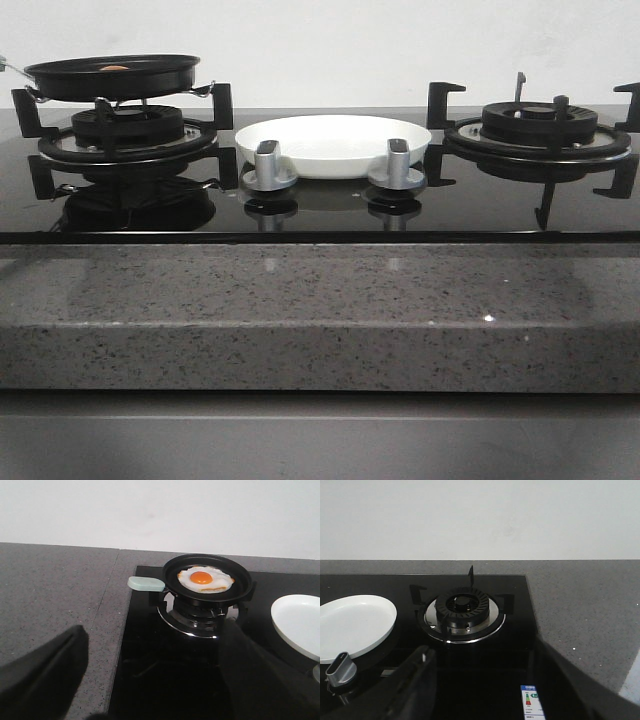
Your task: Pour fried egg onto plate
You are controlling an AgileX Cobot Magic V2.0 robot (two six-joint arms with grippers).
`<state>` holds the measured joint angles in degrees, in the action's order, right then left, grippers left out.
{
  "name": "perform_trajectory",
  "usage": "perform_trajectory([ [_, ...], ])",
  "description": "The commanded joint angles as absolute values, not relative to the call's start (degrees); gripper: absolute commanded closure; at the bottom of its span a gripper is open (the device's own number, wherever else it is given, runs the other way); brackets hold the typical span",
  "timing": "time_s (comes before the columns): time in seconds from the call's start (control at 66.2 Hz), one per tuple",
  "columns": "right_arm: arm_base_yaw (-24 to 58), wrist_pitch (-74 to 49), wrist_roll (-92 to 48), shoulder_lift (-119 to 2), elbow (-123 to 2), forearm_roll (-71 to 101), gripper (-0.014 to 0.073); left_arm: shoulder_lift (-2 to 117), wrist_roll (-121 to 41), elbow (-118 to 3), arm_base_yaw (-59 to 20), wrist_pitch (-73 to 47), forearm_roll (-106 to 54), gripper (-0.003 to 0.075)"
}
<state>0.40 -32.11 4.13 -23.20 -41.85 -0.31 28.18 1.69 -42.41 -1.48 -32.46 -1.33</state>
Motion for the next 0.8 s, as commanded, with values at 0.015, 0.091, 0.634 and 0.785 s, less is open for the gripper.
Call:
perform_trajectory([
  [0.015,0.00,-28.08,4.07,-24.01,-43.17,-1.30,0.0118,28.79,1.76,-44.35,-1.42,-28.14,-2.03,0.0124],
  [0.091,0.00,-28.08,4.07,-24.01,-43.17,-1.30,0.0118,28.79,1.76,-44.35,-1.42,-28.14,-2.03,0.0124],
  [0.634,0.03,-36.00,0.34,-38.79,-52.49,10.41,0.0118,28.79,1.76,-44.35,-1.42,-28.25,-2.03,0.0124],
  [0.785,0.03,-44.20,-12.67,-49.80,-60.25,22.18,0.0118,28.79,1.76,-44.35,-1.42,-28.25,-2.03,0.0124],
])
